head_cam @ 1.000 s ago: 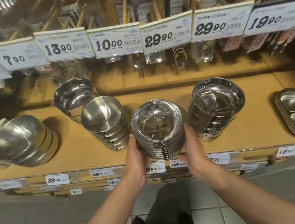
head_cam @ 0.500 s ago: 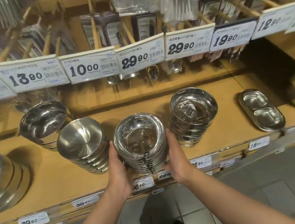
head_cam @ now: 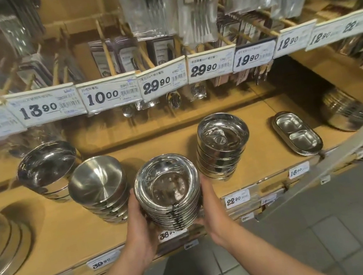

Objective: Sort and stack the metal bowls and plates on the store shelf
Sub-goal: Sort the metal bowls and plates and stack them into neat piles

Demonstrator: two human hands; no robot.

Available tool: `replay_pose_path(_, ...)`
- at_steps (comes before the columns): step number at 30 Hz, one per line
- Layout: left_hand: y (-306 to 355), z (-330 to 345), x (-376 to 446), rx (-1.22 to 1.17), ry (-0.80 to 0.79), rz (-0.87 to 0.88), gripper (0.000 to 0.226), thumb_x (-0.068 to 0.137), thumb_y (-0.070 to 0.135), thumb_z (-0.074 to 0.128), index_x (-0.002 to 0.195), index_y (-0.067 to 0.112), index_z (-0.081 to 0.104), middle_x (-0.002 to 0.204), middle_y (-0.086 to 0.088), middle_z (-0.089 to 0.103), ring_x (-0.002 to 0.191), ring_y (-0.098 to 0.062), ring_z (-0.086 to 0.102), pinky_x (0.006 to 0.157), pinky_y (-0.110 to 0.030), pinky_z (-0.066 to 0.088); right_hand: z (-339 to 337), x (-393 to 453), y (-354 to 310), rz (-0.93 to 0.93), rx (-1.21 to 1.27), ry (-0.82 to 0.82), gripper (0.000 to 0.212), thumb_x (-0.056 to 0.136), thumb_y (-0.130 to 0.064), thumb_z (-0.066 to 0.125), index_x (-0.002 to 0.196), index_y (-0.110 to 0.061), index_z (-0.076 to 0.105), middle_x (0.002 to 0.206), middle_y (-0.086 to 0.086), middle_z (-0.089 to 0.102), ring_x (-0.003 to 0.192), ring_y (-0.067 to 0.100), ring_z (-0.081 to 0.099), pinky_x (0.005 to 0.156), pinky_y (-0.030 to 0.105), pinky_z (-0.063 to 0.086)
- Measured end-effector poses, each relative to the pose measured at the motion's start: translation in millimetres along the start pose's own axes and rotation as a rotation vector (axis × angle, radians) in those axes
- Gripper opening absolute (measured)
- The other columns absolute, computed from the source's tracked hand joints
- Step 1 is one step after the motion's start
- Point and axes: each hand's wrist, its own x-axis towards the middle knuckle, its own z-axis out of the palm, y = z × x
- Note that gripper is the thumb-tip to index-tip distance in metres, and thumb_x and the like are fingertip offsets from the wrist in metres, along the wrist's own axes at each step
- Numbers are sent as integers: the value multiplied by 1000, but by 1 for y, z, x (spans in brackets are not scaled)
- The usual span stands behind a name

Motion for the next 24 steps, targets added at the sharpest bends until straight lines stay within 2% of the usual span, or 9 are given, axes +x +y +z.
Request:
replay_pose_path(1,1,-1,-5,8,2,11,52,91,71,44,99,32,78,112,0,72,114,-23,59,87,-62,54,1,-4,1,-7,13,8,41,96,-70,34,115,-52,66,112,-26,70,110,2,58,109,56,43)
replay_pose_path(4,6,1,-21,59,-34,72,46,91,72,44,106,42,76,106,13,76,112,-18,64,78,-41,62,1,-20,3,-30,32,8,35,96,-68,36,104,-56,69,105,-27,73,107,-1,61,103,50,49)
replay_pose_path(6,8,2,-31,90,-65,72,48,89,75,45,108,43,74,107,14,77,114,-17,64,88,-43,58,-1,-32,3,-87,2,-12,35,98,-65,34,101,-59,69,105,-29,72,101,-5,65,94,42,53)
replay_pose_path(11,10,11,-57,192,-175,64,57,85,81,42,115,44,72,111,17,75,115,-17,61,87,-51,58,-11,-61,0,-131,53,25,38,99,-64,34,95,-55,72,100,-30,73,87,-16,65,85,36,49)
replay_pose_path(14,6,22,-75,212,-213,75,54,91,75,38,113,40,72,112,10,76,106,-17,63,69,-44,61,-23,-79,-1,-140,70,83,38,97,-65,36,102,-51,71,105,-26,74,102,-4,66,89,41,53)
replay_pose_path(17,5,41,-94,306,-296,39,53,92,75,32,97,47,76,93,21,77,105,-14,64,90,-54,54,-38,-97,-3,-164,66,137,39,94,-70,38,110,-51,68,111,-25,72,115,5,60,98,52,52)
replay_pose_path(19,5,53,-104,385,-443,47,60,91,79,25,111,48,72,106,20,76,106,-10,68,92,-49,51,-50,-106,-4,-175,61,169,43,91,-73,39,111,-49,68,113,-24,72,115,6,60,94,50,55)
replay_pose_path(21,-4,62,-106,432,-567,84,69,94,79,18,129,42,64,126,13,70,115,-2,65,89,-42,53,-64,-113,-6,-188,55,197,46,92,-72,37,111,-44,69,114,-20,72,115,9,61,88,47,59)
replay_pose_path(24,-20,75,-105,394,-589,64,63,92,80,25,125,45,65,123,13,72,108,-2,69,69,-27,60,-84,-119,-10,-214,59,227,45,92,-73,36,109,-46,68,112,-22,72,114,9,60,81,45,61)
